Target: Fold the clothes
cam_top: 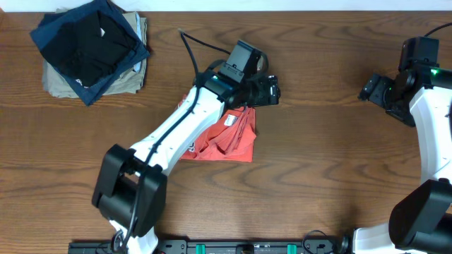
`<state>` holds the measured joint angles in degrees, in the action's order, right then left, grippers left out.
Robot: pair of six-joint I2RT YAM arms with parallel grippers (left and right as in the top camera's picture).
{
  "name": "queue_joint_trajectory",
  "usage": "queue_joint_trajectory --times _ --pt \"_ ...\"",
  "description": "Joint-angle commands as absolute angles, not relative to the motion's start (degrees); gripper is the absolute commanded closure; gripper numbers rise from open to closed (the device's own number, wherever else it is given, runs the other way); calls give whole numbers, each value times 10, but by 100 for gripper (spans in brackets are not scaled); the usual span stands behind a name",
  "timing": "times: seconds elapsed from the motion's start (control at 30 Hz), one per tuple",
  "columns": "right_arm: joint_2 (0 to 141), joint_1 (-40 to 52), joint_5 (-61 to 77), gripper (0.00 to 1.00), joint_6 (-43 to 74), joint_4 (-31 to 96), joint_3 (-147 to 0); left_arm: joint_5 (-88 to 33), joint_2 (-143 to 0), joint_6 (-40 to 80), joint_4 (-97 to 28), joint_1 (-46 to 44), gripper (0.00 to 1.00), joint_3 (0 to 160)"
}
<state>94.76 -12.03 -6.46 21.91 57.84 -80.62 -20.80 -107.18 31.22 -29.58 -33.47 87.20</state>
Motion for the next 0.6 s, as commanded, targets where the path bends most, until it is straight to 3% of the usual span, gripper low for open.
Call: queue_joint_trajectory --times 0.0,0.57 --pt "948 -124 -70 1 218 579 -808 -249 -1071 286 -296 -336 11 882" --pt "948 -124 -70 1 218 579 -808 -159 -1122 285 -258 -340 11 882"
